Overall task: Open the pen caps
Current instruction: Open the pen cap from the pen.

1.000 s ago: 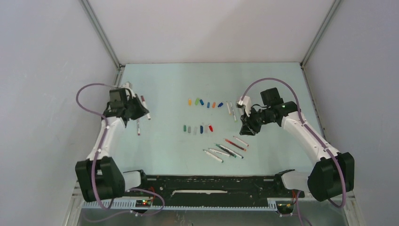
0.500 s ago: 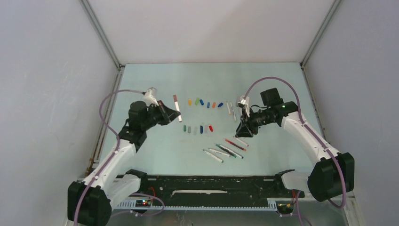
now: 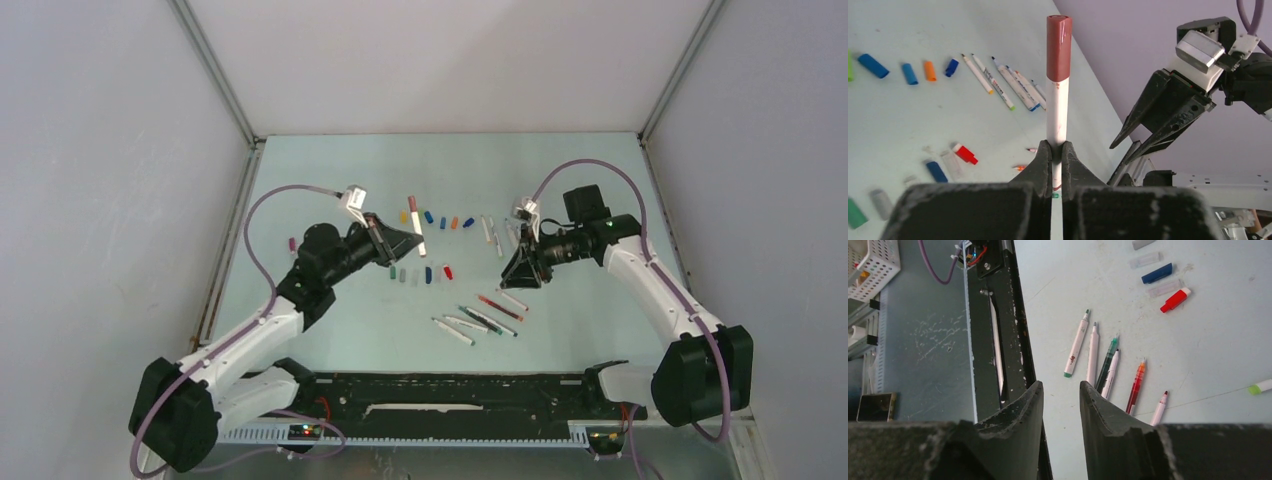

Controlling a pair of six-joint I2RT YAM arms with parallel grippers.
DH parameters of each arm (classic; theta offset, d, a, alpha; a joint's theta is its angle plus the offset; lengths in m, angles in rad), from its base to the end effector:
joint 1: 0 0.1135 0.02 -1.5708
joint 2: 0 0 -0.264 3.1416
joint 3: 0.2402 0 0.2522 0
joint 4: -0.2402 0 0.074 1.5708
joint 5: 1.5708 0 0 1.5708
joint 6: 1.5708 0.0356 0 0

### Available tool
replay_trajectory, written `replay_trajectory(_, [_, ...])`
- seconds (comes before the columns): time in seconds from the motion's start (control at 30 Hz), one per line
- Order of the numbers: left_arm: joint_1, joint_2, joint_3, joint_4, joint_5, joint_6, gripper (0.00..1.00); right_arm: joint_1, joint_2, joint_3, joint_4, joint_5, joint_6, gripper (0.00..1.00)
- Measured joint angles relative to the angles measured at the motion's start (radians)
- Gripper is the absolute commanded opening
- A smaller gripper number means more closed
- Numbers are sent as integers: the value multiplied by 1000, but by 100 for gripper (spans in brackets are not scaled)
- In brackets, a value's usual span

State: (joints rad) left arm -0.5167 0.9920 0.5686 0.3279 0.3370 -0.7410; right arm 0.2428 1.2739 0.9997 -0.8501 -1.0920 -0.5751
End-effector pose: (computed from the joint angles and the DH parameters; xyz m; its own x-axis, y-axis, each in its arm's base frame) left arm 0.1947 -0.1242 0.2783 -0.5691 -0.4094 -0.7132 0.4992 0.5172 -0.6952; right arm 0.2194 0.0869 0.2758 -0.4721 -0.3751 -0.7978 -0.8813 0.1800 0.4369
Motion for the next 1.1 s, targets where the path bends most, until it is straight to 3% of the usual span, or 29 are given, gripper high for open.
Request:
replay_trajectory(0.57, [-203, 132, 0, 161, -130, -56, 0, -53, -35, -2, 75, -140, 108, 44])
replay_trajectory(0.9, [-321, 257, 37, 243, -178, -71, 0, -67, -57, -132, 421, -211, 475, 47])
replay_trajectory(1.1, [-368, 327, 78, 294, -178, -71, 0, -117, -61, -181, 655, -229, 708, 61])
